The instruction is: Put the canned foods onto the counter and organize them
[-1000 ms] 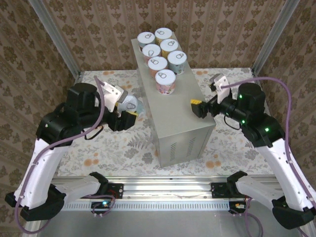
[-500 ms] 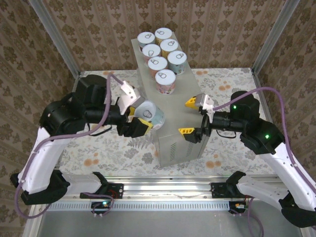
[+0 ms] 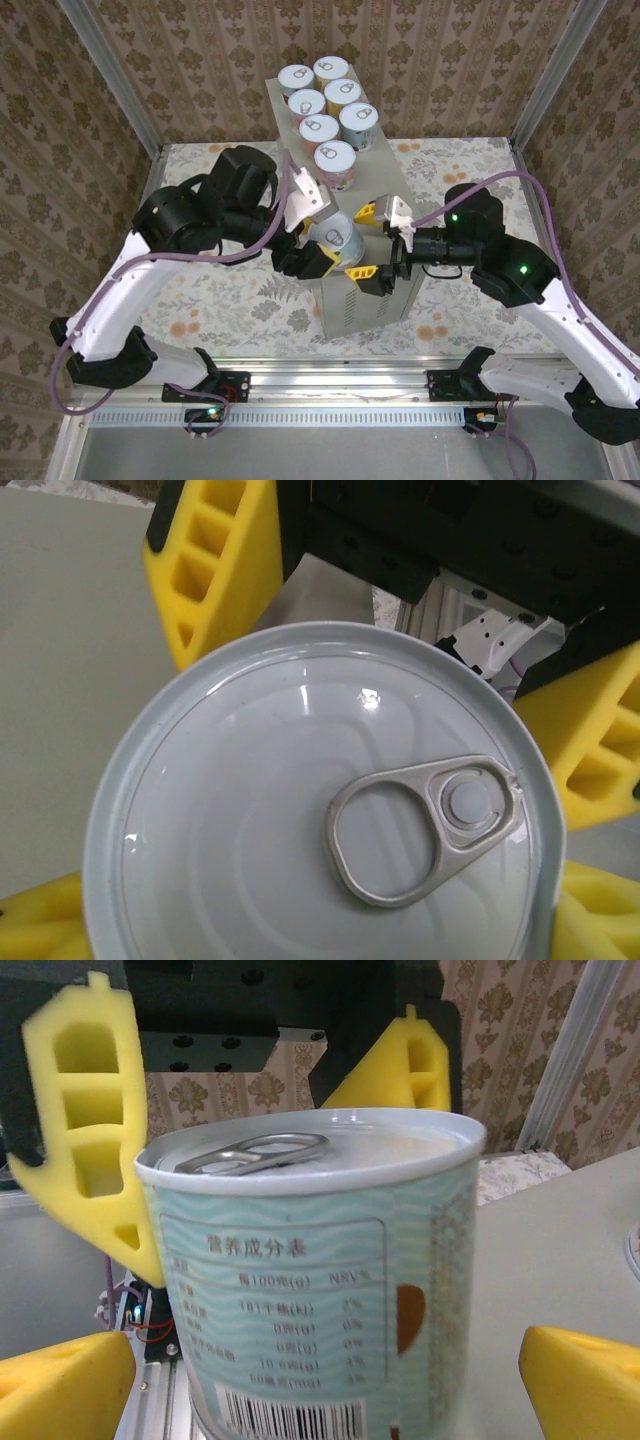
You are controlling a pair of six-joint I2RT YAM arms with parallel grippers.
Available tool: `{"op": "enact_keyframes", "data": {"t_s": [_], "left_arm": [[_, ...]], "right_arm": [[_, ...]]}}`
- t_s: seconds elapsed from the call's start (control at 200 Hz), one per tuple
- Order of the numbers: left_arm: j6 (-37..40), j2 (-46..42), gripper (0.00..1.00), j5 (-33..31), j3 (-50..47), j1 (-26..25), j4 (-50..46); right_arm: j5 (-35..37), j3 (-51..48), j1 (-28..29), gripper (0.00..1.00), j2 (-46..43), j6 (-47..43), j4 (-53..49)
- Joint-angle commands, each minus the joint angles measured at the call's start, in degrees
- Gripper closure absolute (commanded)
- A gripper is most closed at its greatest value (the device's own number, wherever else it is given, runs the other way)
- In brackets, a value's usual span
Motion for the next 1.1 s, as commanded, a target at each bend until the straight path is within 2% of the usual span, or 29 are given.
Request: {"op": "enact_keyframes", "data": {"t_s": [0.0, 0.175, 0.305, 0.545, 0.705, 0.975, 1.095], "left_arm": [[2.3, 0.4, 0.32, 0.3, 2.7, -0.4, 5.3], [3.0, 1.2, 0.31, 0.0, 2.5, -0.4, 5.8], [3.4, 1.7, 0.3, -0.5, 2.6, -0.4, 6.2], [3.7, 1.9, 0.23, -1.3, 2.2, -0.3, 7.3], [3.7, 2.0, 0.15, -1.8, 1.7, -0.2, 8.3], [3.2, 1.9, 0.02, -3.1, 1.3, -0.1, 10.6], [3.1, 1.7, 0.0, -3.4, 0.9, -0.1, 11.6]], "right_arm": [[1.3, 1.2, 0.7, 0.01, 0.6, 0.7, 1.7], [2.8, 0.6, 0.7, 0.11, 0.6, 0.2, 0.4], [4.9, -0.1, 0.7, 0.24, 0.6, 0.0, 0.0], [9.5, -1.5, 0.3, 0.38, -0.1, 0.5, 0.6], [10.0, -3.4, -0.7, 0.42, -1.4, 1.7, 2.5], [10.6, -5.1, -3.2, 0.44, -2.9, 2.9, 2.3], [10.7, -6.3, -4.8, 0.44, -4.1, 3.7, 2.3]]}}
